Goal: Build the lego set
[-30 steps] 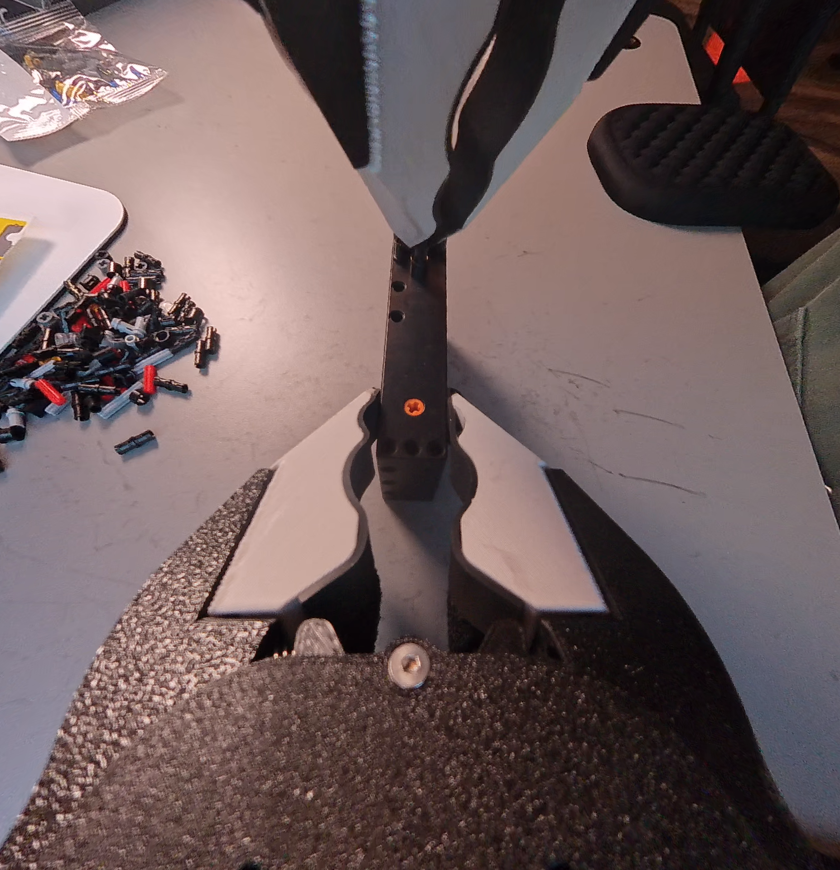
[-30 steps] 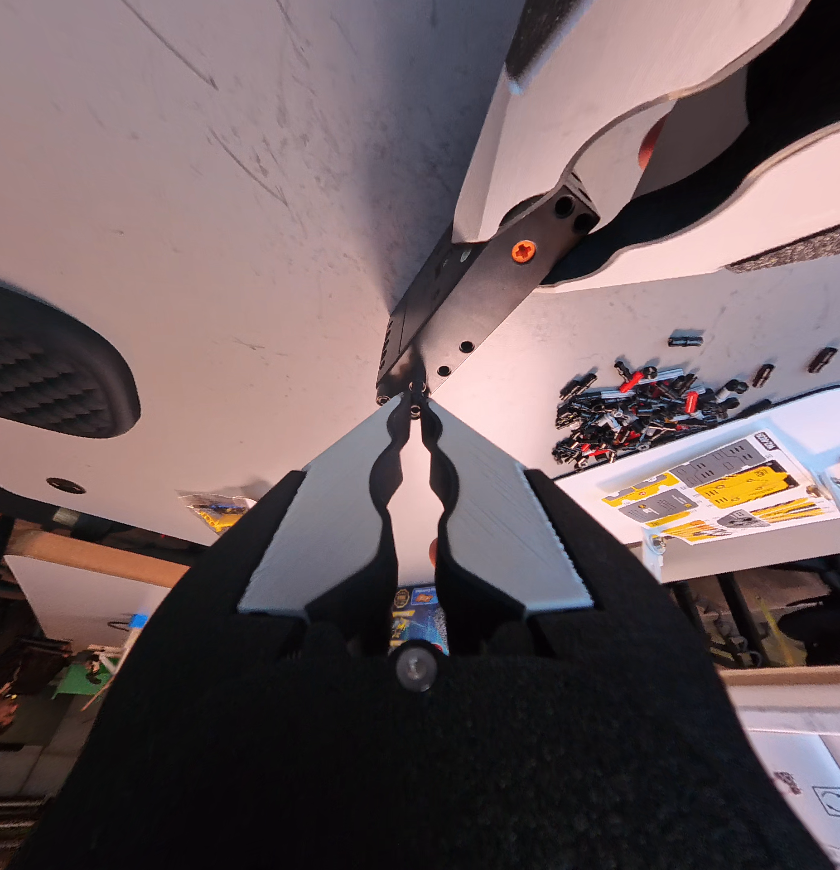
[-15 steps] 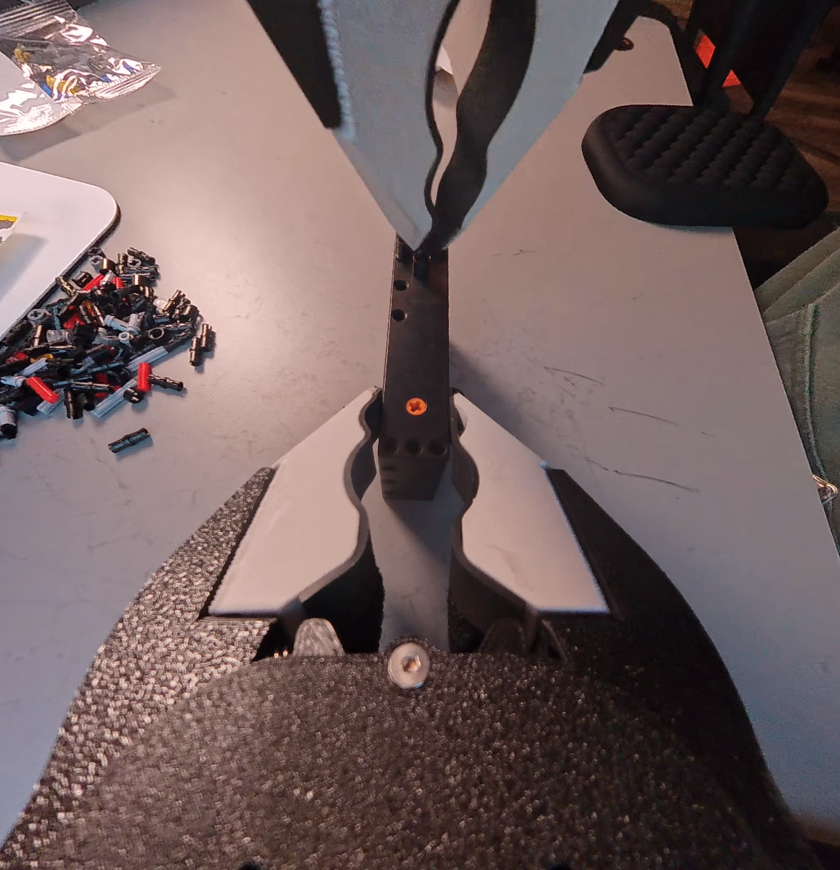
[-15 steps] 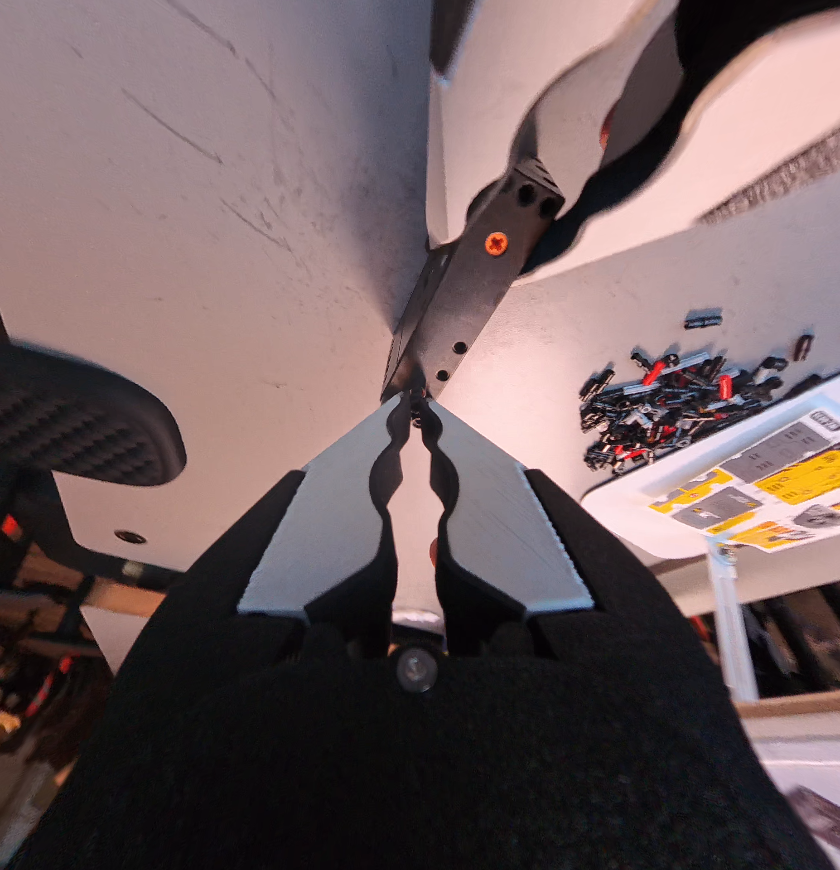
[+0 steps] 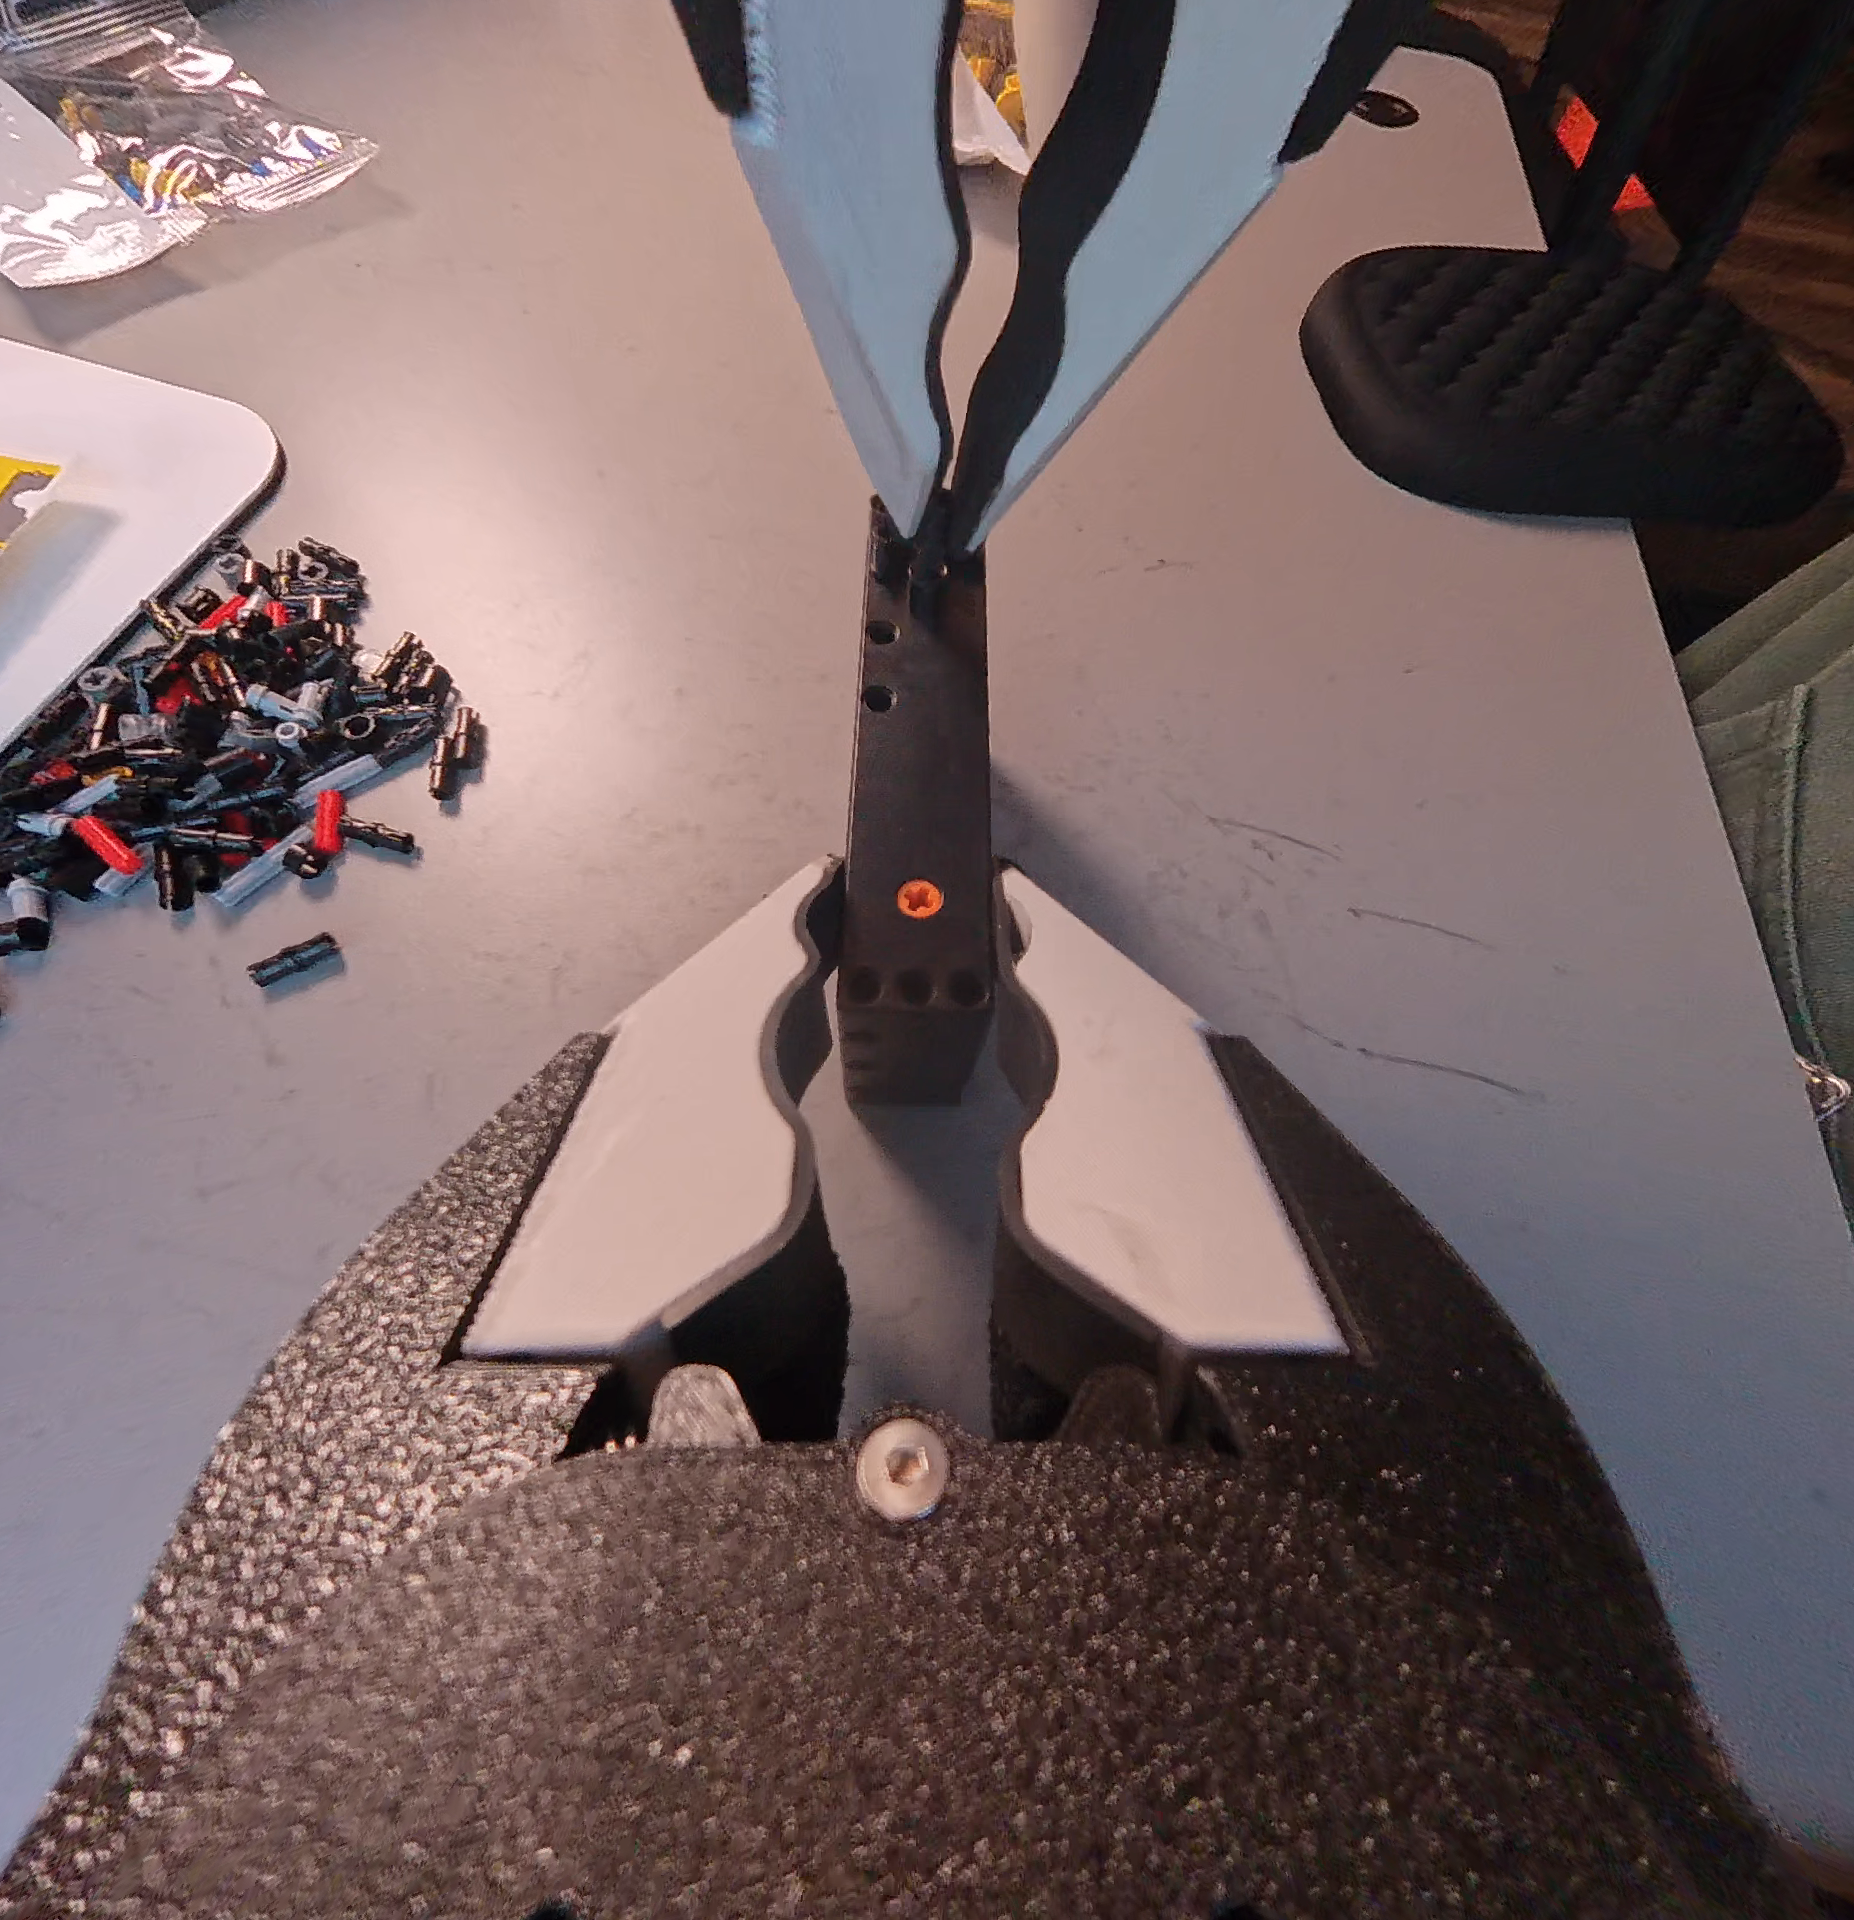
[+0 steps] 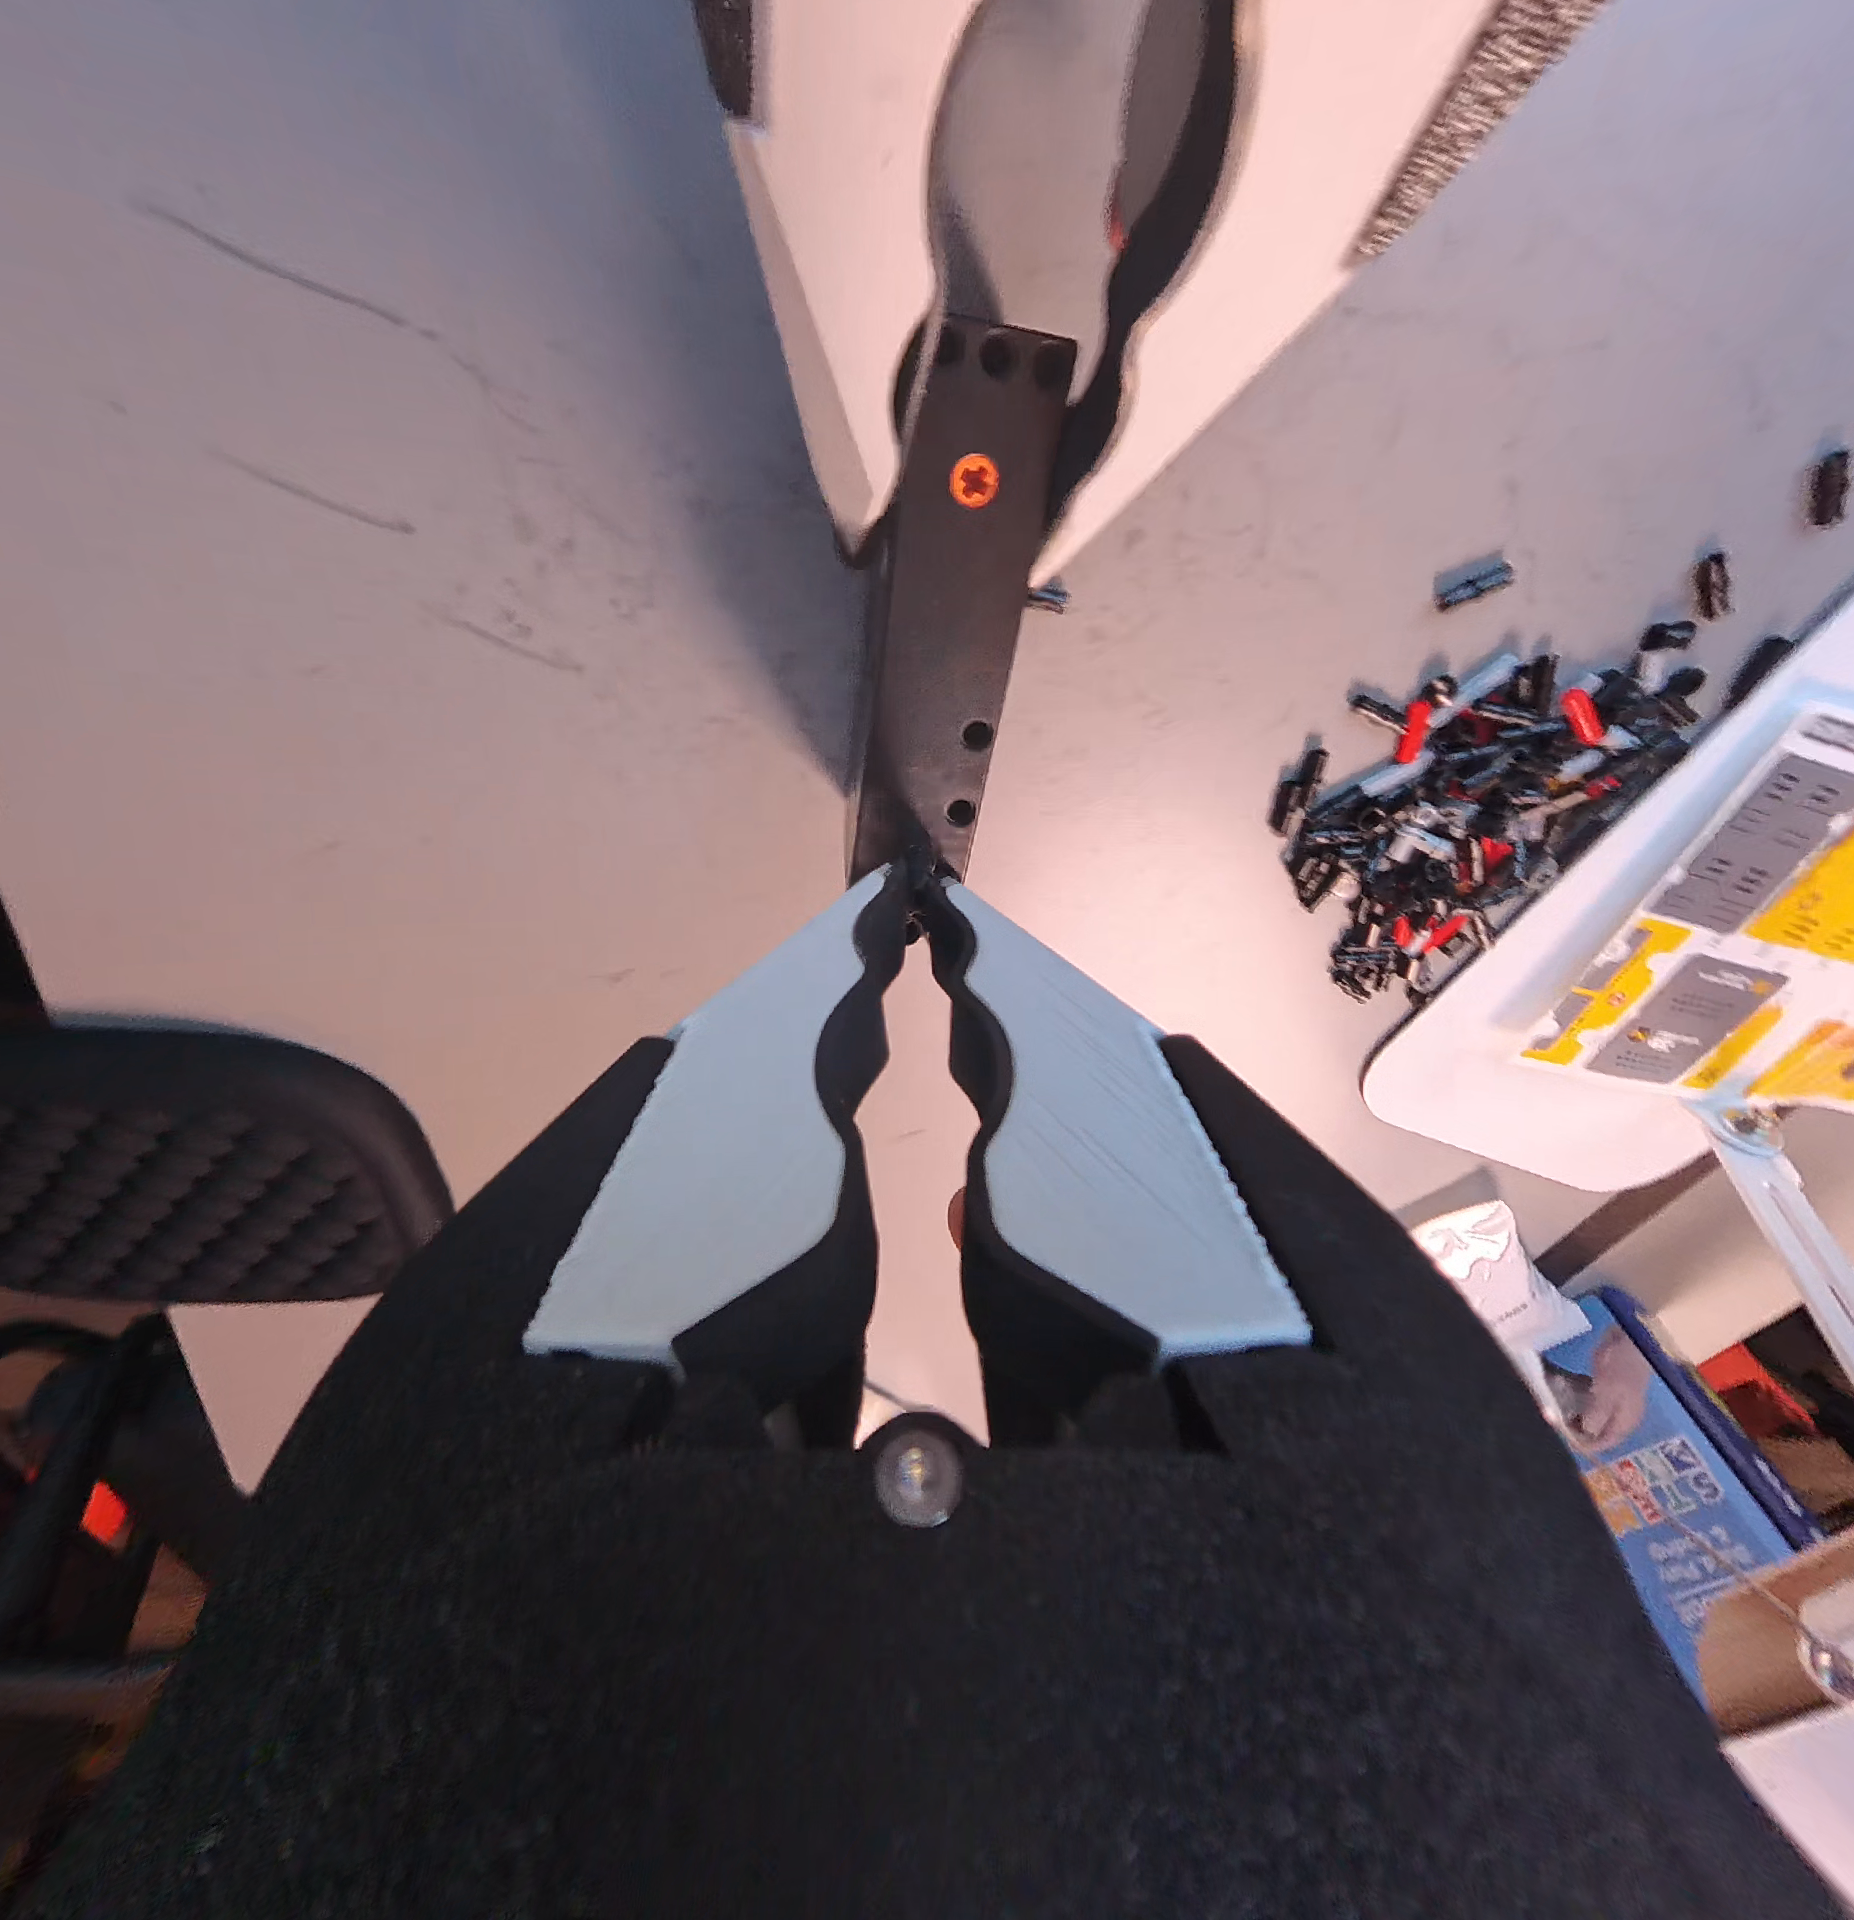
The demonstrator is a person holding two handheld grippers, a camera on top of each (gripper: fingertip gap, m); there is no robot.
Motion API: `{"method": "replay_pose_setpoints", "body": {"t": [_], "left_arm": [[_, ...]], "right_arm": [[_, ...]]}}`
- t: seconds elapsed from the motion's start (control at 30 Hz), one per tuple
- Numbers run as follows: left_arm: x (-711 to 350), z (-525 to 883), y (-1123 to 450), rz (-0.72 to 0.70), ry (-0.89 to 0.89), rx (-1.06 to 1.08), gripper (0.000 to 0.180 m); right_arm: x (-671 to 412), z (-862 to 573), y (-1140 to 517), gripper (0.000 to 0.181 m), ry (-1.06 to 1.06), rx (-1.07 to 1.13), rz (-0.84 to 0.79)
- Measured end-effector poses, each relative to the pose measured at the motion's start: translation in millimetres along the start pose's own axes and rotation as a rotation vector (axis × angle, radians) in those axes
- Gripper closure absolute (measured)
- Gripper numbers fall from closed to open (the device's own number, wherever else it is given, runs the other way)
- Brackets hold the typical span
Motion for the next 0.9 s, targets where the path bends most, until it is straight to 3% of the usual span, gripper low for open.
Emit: {"method": "replay_pose_setpoints", "body": {"t": [0.23, 0.43, 0.57, 0.7, 0.9], "left_arm": [[1, 0, 1, 0.003, -0.019, -0.007, 0.154], [2, -1, 2, 0.000, -0.014, 0.017, 0.153], [4, -2, 6, -0.008, -0.009, 0.038, 0.153], [-4, -2, 20, -0.099, -0.015, 0.039, 0.143], [-26, -23, 41, -0.306, -0.045, 0.110, 0.167]], "right_arm": [[0, -2, -5, 0.180, 0.098, -0.027, 0.122], [2, -2, -4, 0.180, 0.050, -0.064, 0.058], [6, -2, -1, 0.179, -0.020, -0.090, -0.080], [-1, 4, 13, 0.179, -0.073, -0.003, -0.322], [-10, 23, 24, 0.179, -0.122, 0.155, -0.591]]}}
Point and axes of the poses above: each gripper's, where its closed fingertips meet, y back along the fingers, x out of its underside, z = x × y across the jaws, the point moved 6 cm from there along y, back along the fingers, and after that the axes turned 7 degrees about z, right-handed, at the moved point
